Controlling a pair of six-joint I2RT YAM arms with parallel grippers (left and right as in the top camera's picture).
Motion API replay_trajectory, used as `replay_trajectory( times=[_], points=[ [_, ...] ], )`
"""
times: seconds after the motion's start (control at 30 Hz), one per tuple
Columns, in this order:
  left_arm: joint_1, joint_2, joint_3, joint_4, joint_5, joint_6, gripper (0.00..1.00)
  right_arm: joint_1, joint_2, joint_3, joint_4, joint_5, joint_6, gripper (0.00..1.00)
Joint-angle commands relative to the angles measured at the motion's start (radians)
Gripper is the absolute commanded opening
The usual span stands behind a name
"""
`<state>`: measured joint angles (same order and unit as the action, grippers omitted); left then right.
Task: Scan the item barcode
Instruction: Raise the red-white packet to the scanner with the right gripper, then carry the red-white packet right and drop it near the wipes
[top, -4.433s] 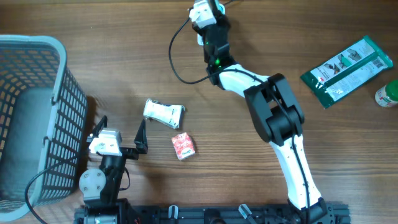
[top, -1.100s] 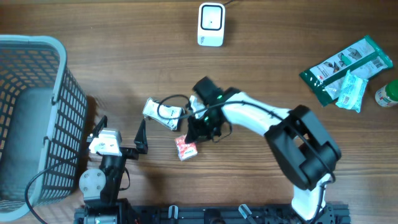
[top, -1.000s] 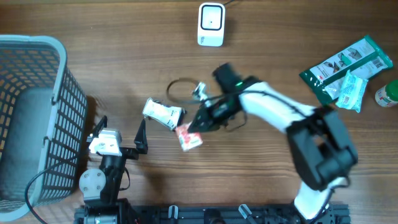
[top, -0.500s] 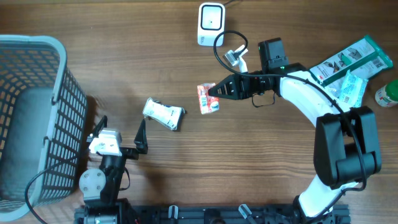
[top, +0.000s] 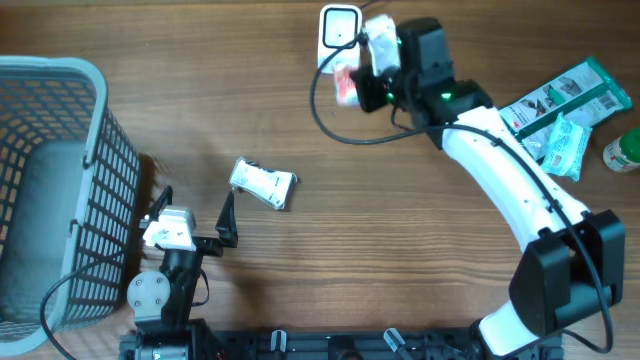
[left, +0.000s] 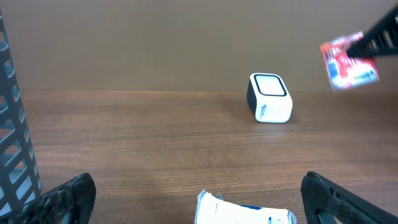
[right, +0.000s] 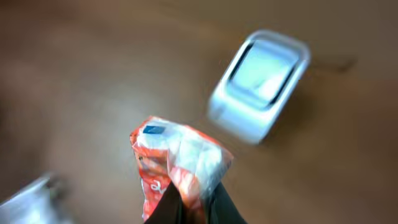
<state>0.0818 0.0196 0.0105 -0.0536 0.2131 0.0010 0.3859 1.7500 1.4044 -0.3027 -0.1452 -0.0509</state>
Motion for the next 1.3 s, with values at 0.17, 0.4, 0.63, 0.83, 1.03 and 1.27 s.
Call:
replay_trajectory(
  times=[0.17, 0.4, 0.63, 0.83, 1.03, 1.27],
  points=[
    [0.008, -0.006, -0.005, -0.003, -0.002, -0.010, 1.00, 0.038, 0.247, 0.154, 0.287, 0.393, -0.320, 0.05],
    [0.008, -0.006, -0.005, -0.003, -0.002, -0.010, 1.00, 0.103, 0.542, 0.443, 0.320, 0.643, -0.742, 0.04],
    [0.008, -0.006, -0.005, -0.003, -0.002, -0.010, 1.00, 0.159, 0.636, 0.444, 0.446, 0.800, -1.054, 0.04],
    [0.008, -0.006, -0.005, -0.003, -0.002, -0.010, 1.00, 0.167, 0.540, 0.444, 0.323, 0.875, -0.909, 0.04],
    [0.008, -0.006, -0.005, -0.003, -0.002, -0.010, 1.00, 0.057, 0.260, 0.444, -0.401, 0.873, -0.127, 0.04],
    [0.008, -0.006, -0.005, -0.003, -0.002, -0.010, 1.00, -0.343, 0.190, 0.389, -1.087, 0.645, 0.615, 0.04]
  ],
)
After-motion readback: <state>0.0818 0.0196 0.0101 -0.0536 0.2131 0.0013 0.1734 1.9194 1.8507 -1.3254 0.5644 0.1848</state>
